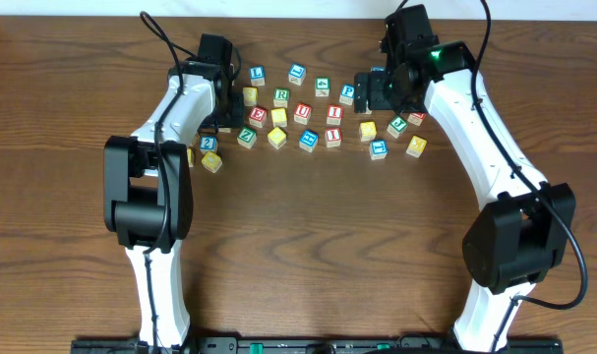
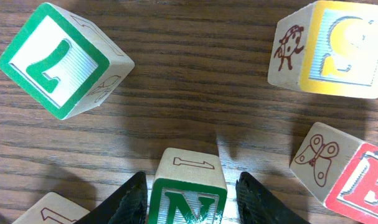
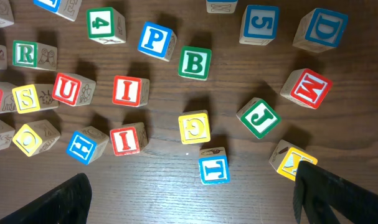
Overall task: Spell out NEURIPS
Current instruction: 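Close the left gripper on the green N block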
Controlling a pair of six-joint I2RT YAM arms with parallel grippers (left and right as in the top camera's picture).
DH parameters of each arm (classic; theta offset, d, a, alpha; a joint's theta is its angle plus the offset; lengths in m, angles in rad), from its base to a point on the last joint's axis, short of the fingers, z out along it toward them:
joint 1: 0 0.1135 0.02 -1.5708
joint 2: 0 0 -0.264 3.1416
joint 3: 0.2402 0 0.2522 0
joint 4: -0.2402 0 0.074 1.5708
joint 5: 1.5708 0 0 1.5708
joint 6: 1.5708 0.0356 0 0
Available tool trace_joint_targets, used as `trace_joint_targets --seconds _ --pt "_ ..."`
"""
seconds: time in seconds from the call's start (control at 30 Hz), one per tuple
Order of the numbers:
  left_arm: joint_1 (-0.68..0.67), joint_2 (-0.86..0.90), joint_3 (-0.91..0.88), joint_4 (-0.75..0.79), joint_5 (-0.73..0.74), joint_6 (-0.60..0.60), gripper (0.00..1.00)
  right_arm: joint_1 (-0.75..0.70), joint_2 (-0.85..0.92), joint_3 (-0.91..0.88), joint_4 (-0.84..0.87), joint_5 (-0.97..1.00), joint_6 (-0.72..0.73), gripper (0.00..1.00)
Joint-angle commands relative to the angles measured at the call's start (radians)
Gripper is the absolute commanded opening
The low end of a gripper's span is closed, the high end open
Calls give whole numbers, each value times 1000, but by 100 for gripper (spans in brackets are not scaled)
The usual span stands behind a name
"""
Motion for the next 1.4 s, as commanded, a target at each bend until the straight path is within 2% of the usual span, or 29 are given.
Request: trace_joint_targets --seconds 0.0,0.77,0.87,1.1,1.2,1.37 --pt "0 15 3 -1 -2 -6 46 8 0 21 -1 12 7 99" --pt "0 15 -24 20 24 -8 44 8 0 21 -1 11 7 99" --pt "0 15 -38 23 24 -8 40 8 0 21 -1 12 7 99" --pt "0 15 -45 39 24 -5 38 8 0 21 -1 12 7 99" --pt "0 14 -44 42 24 -5 32 8 0 21 -1 12 7 99" --pt "0 -1 -27 37 24 -5 29 8 0 21 -1 11 7 99"
